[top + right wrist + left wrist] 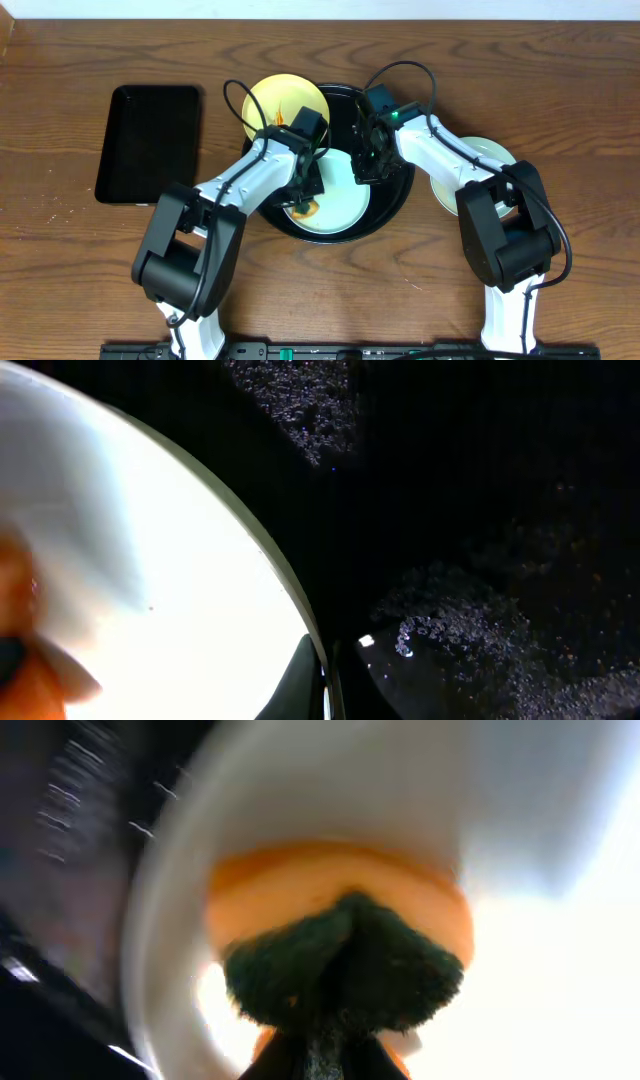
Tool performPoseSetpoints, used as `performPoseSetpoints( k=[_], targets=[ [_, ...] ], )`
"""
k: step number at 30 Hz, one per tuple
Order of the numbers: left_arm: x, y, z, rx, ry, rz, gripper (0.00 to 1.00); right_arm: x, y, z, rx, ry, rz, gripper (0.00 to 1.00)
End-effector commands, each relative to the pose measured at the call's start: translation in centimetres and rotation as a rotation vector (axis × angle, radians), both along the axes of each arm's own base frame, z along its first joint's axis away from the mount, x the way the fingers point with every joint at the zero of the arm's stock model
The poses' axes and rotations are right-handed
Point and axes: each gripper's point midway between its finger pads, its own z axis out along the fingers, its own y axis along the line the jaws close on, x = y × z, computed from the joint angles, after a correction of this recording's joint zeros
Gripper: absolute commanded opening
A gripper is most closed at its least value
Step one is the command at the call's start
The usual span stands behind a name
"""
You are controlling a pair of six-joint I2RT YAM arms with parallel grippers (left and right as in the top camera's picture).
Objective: Clean dirty plates on tray and stack at the side
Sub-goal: 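Scrub the pale blue plate with the sponge in the left gripper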
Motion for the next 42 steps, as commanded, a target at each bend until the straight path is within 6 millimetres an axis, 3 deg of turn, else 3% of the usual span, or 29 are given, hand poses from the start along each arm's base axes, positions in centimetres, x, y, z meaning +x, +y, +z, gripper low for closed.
performPoseSetpoints(
  k=[1, 5, 10, 15, 19, 22, 26, 32, 35, 39, 42],
  targets=[
    [-2.7, -3.7, 0.0, -0.213, 0.138, -0.029, 0.08, -0.4, -0.4, -1.8, -0.037, 0.029, -0.008, 0.01],
    [-0.6, -4.9, 0.2, -0.265, 0.046, -0.058, 0.08, -0.4, -0.4, -1.8, -0.037, 0.03, -0.008, 0.01],
    [3.5, -5.6, 0.6, -0.271, -0.146, -0.086, 0.08, -0.5, -0.4, -1.8, -0.037, 0.03, -0.008, 0.01],
    [6.7, -2.4, 0.2, -0.062, -0.296, -0.043, 0.08, -0.5, -0.4, -1.8, -0.038, 0.03, -0.008, 0.01],
    [7.4, 1.1, -0.1, 0.134, -0.35, -0.01, 0.08, -0.5, -0.4, -1.8, -0.037, 0.03, -0.008, 0.01],
    [6.5, 2.4, -0.4, 0.196, -0.317, -0.011, 0.08, -0.5, -0.4, -1.8, -0.037, 0.03, -0.008, 0.01],
    [3.8, 2.7, -1.0, 0.195, -0.198, -0.029, 0.07, -0.5, -0.4, -1.8, -0.037, 0.03, -0.008, 0.01],
    [-1.5, 1.7, -1.4, 0.097, 0.042, -0.053, 0.08, -0.4, -0.4, -1.8, -0.037, 0.03, -0.008, 0.01],
    [-3.6, -0.1, -1.0, -0.016, 0.144, -0.057, 0.08, -0.4, -0.4, -1.8, -0.037, 0.029, -0.008, 0.01],
    [-4.1, -3.0, -0.2, -0.195, 0.163, -0.137, 0.08, -0.5, -0.4, -1.8, -0.036, 0.031, -0.008, 0.01],
    [-3.0, -3.6, -0.2, -0.225, 0.117, -0.152, 0.08, -0.8, 0.0, -1.8, -0.014, 0.048, -0.005, 0.01]
  ],
)
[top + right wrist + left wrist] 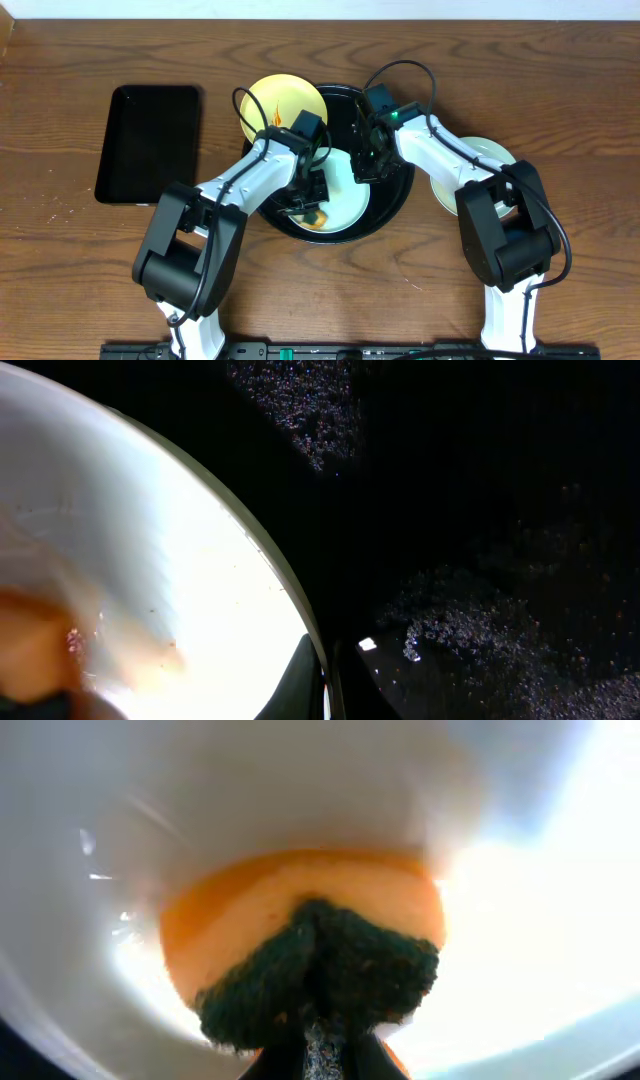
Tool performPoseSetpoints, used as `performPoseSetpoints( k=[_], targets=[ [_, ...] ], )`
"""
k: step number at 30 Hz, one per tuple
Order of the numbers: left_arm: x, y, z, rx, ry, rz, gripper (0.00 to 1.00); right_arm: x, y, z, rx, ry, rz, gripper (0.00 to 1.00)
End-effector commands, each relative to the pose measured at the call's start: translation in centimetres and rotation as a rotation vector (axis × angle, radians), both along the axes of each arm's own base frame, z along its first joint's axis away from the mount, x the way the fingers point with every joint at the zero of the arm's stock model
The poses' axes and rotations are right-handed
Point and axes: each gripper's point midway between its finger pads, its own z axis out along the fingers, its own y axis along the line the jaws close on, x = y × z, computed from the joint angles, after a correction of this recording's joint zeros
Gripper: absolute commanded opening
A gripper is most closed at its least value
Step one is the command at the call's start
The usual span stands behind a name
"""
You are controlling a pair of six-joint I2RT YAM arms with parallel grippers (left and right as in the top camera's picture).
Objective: Clean dirty plates on tray and stack at the side
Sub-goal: 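Scrub the pale blue plate with the sponge in the left gripper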
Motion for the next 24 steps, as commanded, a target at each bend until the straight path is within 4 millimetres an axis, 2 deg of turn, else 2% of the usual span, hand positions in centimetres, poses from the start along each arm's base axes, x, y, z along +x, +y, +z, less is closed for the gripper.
performPoseSetpoints(
  k=[1, 8, 12, 16, 19, 24],
  targets=[
    [-0.9, -2.0, -0.3, -0.128, 0.043, -0.052, 0.08, -1.2, 0.0, -1.7, -0.007, 0.065, -0.005, 0.01],
    [2.3, -1.7, -0.2, -0.158, -0.065, -0.015, 0.08, -1.7, 0.4, -1.5, 0.027, 0.098, -0.006, 0.06],
    [2.9, -1.6, 0.4, -0.16, -0.076, -0.001, 0.07, -1.6, 0.4, -1.5, 0.028, 0.098, -0.02, 0.11],
    [3.4, -1.8, 2.7, -0.176, -0.118, -0.012, 0.08, -1.5, 0.5, -1.5, 0.03, 0.093, -0.02, 0.21],
    [4.0, -1.7, 5.4, -0.203, -0.187, -0.007, 0.07, -1.4, 0.4, -1.5, 0.027, 0.088, -0.021, 0.24],
    [4.5, 0.7, 9.6, -0.188, -0.289, 0.038, 0.08, -1.1, 0.6, -1.5, 0.031, 0.077, -0.024, 0.24]
  ],
)
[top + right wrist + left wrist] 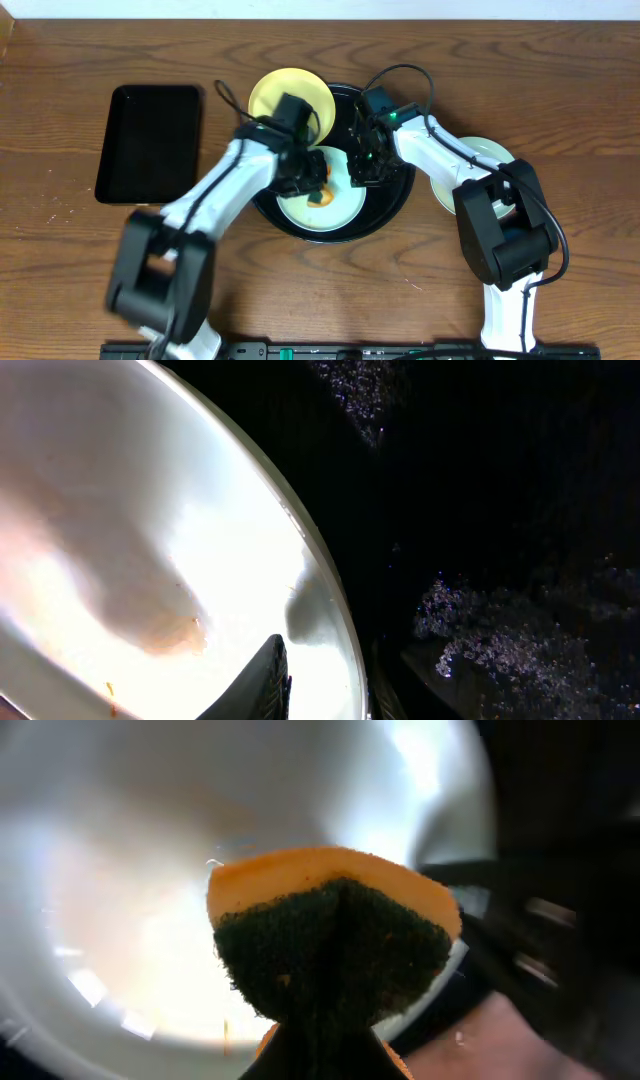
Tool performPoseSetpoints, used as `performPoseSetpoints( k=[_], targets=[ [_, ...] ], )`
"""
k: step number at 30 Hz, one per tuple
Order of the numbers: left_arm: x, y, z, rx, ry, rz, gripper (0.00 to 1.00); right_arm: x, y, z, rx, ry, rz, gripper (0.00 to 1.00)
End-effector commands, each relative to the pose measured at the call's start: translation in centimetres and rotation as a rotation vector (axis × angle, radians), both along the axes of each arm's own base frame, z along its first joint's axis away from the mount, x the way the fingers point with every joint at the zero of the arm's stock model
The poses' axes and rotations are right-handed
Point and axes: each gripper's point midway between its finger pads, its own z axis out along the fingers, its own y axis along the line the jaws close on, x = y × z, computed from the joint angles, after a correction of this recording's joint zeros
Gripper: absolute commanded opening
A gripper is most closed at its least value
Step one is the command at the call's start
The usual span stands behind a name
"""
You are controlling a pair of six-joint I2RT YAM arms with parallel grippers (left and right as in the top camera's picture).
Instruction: Clean dirty plates on tray and stack at the side
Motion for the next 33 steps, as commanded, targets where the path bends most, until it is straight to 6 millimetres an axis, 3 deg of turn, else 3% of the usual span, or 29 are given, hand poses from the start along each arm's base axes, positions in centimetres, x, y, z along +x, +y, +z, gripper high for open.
performPoseSetpoints(
  k=[1, 7, 13, 16, 26, 33],
  targets=[
    [1.3, 2.2, 3.8, 0.018, -0.107, 0.052, 0.07, -0.1, -0.6, -1.5, -0.039, 0.012, -0.014, 0.24],
    [1.3, 6.5, 4.3, 0.114, -0.101, 0.141, 0.07, 0.0, -0.5, -1.8, -0.039, 0.014, -0.014, 0.01],
    [1.5, 8.6, 3.3, 0.167, -0.081, 0.184, 0.07, 0.2, -0.7, -1.4, -0.033, 0.007, -0.019, 0.01],
    [1.5, 8.7, 3.3, 0.167, -0.079, 0.187, 0.07, 0.7, -1.0, 0.3, -0.018, -0.023, -0.029, 0.01],
    [1.5, 8.8, 3.3, 0.174, -0.082, 0.189, 0.08, 1.9, -3.0, 8.6, 0.037, -0.187, -0.03, 0.01],
    [1.5, 8.8, 3.3, 0.174, -0.082, 0.188, 0.08, 2.0, -4.9, 10.3, 0.038, -0.204, -0.057, 0.01]
  ],
)
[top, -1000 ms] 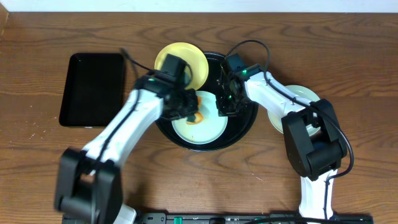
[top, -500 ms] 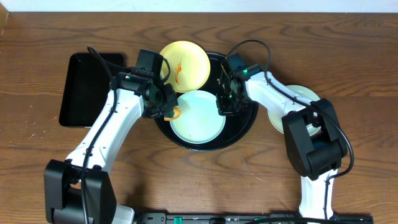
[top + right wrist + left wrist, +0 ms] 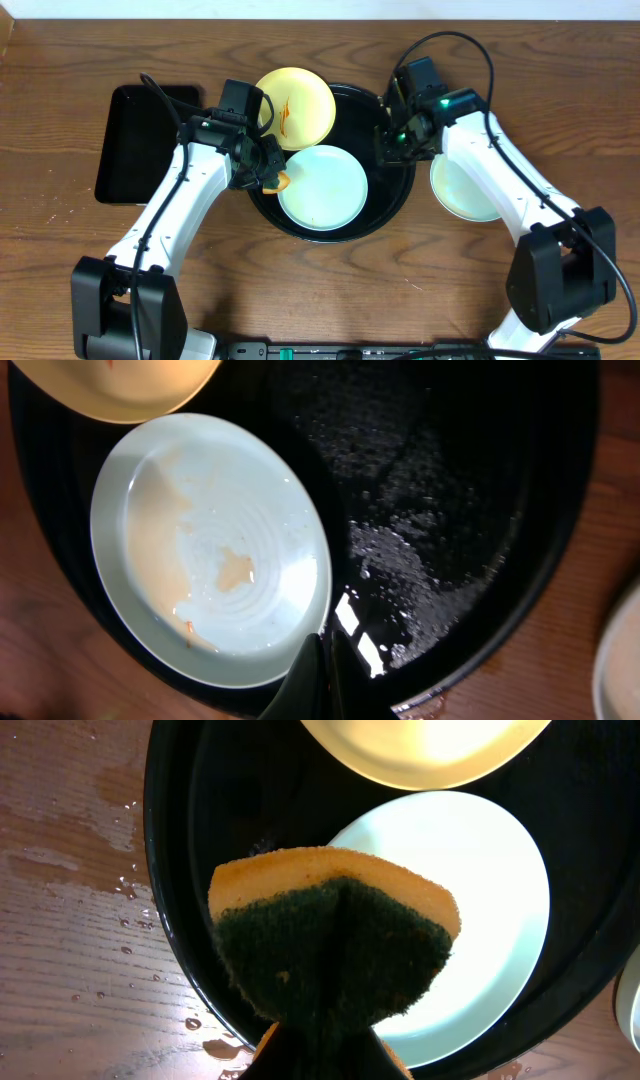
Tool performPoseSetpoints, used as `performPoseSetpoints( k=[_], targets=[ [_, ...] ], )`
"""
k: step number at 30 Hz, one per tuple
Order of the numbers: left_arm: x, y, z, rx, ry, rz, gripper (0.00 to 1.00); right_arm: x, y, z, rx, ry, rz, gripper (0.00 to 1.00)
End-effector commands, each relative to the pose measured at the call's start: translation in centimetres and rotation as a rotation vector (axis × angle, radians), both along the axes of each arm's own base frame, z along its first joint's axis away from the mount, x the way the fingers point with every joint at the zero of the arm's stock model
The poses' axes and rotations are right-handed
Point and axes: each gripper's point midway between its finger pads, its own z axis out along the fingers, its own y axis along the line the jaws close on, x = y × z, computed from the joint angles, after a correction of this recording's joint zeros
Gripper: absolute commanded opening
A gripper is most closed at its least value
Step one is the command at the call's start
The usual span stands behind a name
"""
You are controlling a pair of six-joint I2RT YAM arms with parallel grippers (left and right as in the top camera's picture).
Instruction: Clean dirty plates on tray and stack at the side
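A pale blue-green plate (image 3: 323, 187) lies flat in the round black tray (image 3: 388, 200); in the right wrist view the plate (image 3: 210, 550) shows faint orange smears. A yellow plate (image 3: 295, 105) with orange streaks rests at the tray's back rim. My left gripper (image 3: 270, 180) is shut on an orange-and-green sponge (image 3: 335, 935), raised over the tray's left rim, beside the pale plate (image 3: 470, 910). My right gripper (image 3: 388, 150) hangs shut and empty over the tray's right part, its fingertips (image 3: 308, 680) just past the plate's rim.
Another pale plate (image 3: 465, 185) sits on the wooden table right of the tray. A rectangular black tray (image 3: 148, 140) lies at the left. Water drops (image 3: 130, 950) wet the wood beside the round tray, and its floor (image 3: 450, 480) is wet too.
My left gripper has come off the pale plate with the sponge and now hangs over the tray's left rim. My right gripper has left the plate's rim, is higher and is shut.
The sponge was pressed on the pale plate's front left while my right gripper was at its right rim. Then the sponge was at the plate's front, then nearer its middle. Now both grippers are off the plate, which shows less orange.
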Motion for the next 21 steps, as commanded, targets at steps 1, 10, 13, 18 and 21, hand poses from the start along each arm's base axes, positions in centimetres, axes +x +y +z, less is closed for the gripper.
performPoseSetpoints(
  k=[1, 10, 13, 18, 21],
  targets=[
    [0.1, 0.4, -0.3, 0.019, 0.003, -0.007, 0.07, 0.4, -1.0, 0.1, -0.01, -0.009, 0.001, 0.01],
    [0.1, 0.4, -0.3, 0.019, 0.003, -0.007, 0.07, 0.4, 0.3, -1.7, -0.019, 0.005, 0.042, 0.36],
    [0.1, 0.4, -0.3, 0.019, 0.002, -0.007, 0.08, 0.4, 1.4, -3.7, -0.031, 0.019, 0.084, 0.37],
    [0.1, 0.4, -0.3, 0.019, 0.003, -0.007, 0.07, 0.4, 2.3, -7.5, -0.032, 0.068, 0.135, 0.38],
    [0.1, 0.4, -0.3, 0.019, 0.003, -0.007, 0.07, 0.2, 2.9, -9.0, -0.01, 0.097, 0.164, 0.37]
  ],
)
